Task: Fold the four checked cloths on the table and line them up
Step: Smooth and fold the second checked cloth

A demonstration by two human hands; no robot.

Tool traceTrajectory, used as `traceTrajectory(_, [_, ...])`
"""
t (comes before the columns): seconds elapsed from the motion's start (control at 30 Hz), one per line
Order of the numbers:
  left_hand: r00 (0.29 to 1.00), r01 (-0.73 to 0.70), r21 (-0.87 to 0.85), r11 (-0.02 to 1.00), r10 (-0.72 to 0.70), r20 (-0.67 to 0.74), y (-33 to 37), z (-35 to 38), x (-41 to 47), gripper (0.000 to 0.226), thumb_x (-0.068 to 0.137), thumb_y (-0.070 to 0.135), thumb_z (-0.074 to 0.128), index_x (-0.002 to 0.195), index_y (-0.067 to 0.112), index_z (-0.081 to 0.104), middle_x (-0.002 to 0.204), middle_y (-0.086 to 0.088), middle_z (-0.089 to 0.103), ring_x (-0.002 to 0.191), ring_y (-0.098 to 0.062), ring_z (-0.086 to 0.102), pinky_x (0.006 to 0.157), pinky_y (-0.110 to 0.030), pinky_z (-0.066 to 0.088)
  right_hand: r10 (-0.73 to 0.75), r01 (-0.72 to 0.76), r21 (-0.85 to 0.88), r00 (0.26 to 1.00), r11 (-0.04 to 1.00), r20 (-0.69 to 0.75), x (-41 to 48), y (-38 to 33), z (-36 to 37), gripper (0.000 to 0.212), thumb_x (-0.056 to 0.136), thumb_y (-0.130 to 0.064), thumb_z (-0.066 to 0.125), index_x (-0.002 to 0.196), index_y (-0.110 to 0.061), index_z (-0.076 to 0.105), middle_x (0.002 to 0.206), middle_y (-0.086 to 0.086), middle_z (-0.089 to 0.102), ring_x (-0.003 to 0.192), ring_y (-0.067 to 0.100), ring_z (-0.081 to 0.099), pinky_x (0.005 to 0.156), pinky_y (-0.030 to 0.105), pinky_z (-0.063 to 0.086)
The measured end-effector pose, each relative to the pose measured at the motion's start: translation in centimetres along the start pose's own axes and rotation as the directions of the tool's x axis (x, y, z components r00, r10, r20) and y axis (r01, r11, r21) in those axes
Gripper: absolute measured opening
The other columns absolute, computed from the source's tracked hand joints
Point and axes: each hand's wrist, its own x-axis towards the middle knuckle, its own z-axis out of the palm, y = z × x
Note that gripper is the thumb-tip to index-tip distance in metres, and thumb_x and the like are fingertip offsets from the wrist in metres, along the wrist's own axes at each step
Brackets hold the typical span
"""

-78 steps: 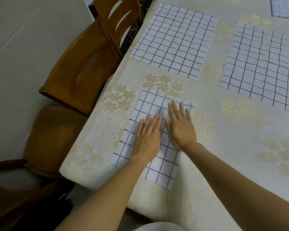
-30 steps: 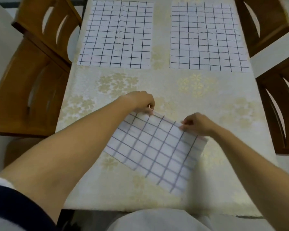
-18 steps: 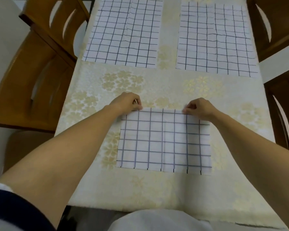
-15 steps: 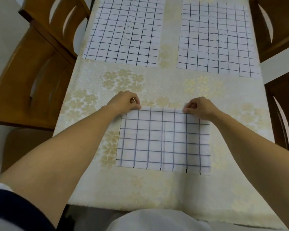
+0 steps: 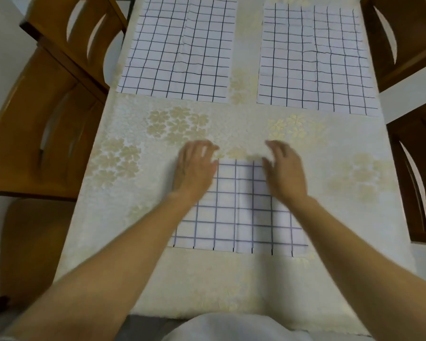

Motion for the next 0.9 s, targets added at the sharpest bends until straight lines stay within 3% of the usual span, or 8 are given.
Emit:
traceTrajectory(0.1, [0.983,0.02,-0.018,1.0,-0.016,0.182,4.9,3.2,-2.5,0.053,0.106,0.017,0.041,0.157,0.011,0.031,0.164,-0.006,0.032,0.153,-0.021,0.022,0.128,-0.038,0.004,-0.137,0.128,0.077,0.983,0.989,0.125,-3.9,-3.7,4.3,0.049,0.107,-0.02,0.04,0.153,-0.006,0.036,0.157,0.015,0.038,0.146,0.027,0.032,0.124,0.04,0.02])
traceTrajectory(0.23, [0.938,0.043,0.108,0.993,-0.077,0.338,4.4,5.6,-4.1,0.058,0.111,0.034,0.02,0.162,0.023,-0.006,0.17,0.005,-0.011,0.156,-0.017,-0.014,0.127,-0.043,-0.005,-0.045,0.052,-0.024,0.968,0.998,0.246,-5.7,-1.6,7.2,0.061,0.107,-0.04,0.022,0.16,-0.011,0.016,0.168,0.005,0.012,0.155,0.02,0.006,0.126,0.04,0.007])
traceTrajectory(0.43, [0.938,0.129,0.191,0.973,-0.183,0.295,0.0,4.3,-4.3,0.061,0.106,0.055,0.007,0.159,0.037,-0.015,0.167,0.011,-0.021,0.155,-0.017,-0.017,0.127,-0.046,-0.005,0.066,0.001,-0.215,0.95,0.977,0.305,-4.1,4.1,4.0,0.069,0.105,-0.057,0.007,0.159,-0.019,-0.012,0.166,-0.004,-0.019,0.152,0.014,-0.02,0.125,0.037,-0.009])
traceTrajectory(0.57, [0.918,0.229,0.223,0.948,-0.287,0.274,-3.6,3.0,-4.6,0.064,0.102,0.059,-0.001,0.158,0.034,-0.02,0.167,0.007,-0.024,0.155,-0.019,-0.018,0.127,-0.047,-0.005,0.185,-0.101,-0.258,0.926,0.961,0.328,-3.7,8.2,1.4,0.073,0.102,-0.061,0.002,0.158,-0.018,-0.016,0.166,0.0,-0.023,0.151,0.017,-0.024,0.126,0.043,-0.006])
traceTrajectory(0.67, [0.924,0.231,0.23,0.945,-0.287,0.251,-2.6,2.4,-4.5,0.066,0.103,0.057,-0.001,0.159,0.027,-0.021,0.166,0.001,-0.027,0.154,-0.024,-0.021,0.126,-0.049,-0.007,0.252,-0.182,-0.255,0.927,0.95,0.277,-3.4,6.8,1.1,0.073,0.103,-0.057,0.004,0.159,-0.014,-0.014,0.166,0.005,-0.02,0.152,0.023,-0.021,0.126,0.046,-0.004])
traceTrajectory(0.77, [0.962,0.151,0.134,0.979,-0.177,0.207,2.0,2.5,-4.5,0.065,0.106,0.051,0.004,0.159,0.022,-0.02,0.166,0.001,-0.028,0.153,-0.023,-0.024,0.126,-0.046,-0.01,0.077,-0.058,-0.11,0.981,0.992,0.178,-4.3,0.8,2.5,0.063,0.109,-0.043,0.013,0.159,-0.012,-0.008,0.167,0.005,-0.014,0.153,0.021,-0.015,0.126,0.041,-0.004])
traceTrajectory(0.83, [0.959,0.106,0.122,0.987,-0.133,0.249,4.5,3.6,-5.4,0.063,0.106,0.047,0.001,0.16,0.021,-0.018,0.166,0.002,-0.028,0.153,-0.022,-0.025,0.126,-0.045,-0.009,-0.07,0.074,-0.012,0.97,0.997,0.233,-6.0,-2.8,4.8,0.058,0.11,-0.033,0.018,0.161,-0.012,0.0,0.168,0.004,-0.006,0.155,0.019,-0.011,0.126,0.04,-0.003])
traceTrajectory(0.9, [0.938,0.113,0.158,0.981,-0.157,0.307,4.9,4.8,-6.5,0.063,0.104,0.046,-0.005,0.16,0.023,-0.017,0.166,0.001,-0.027,0.153,-0.022,-0.025,0.126,-0.046,-0.007,-0.058,0.07,-0.028,0.951,0.997,0.303,-7.7,-3.9,6.7,0.06,0.107,-0.035,0.015,0.161,-0.013,0.003,0.168,0.003,-0.004,0.155,0.02,-0.01,0.126,0.042,-0.002])
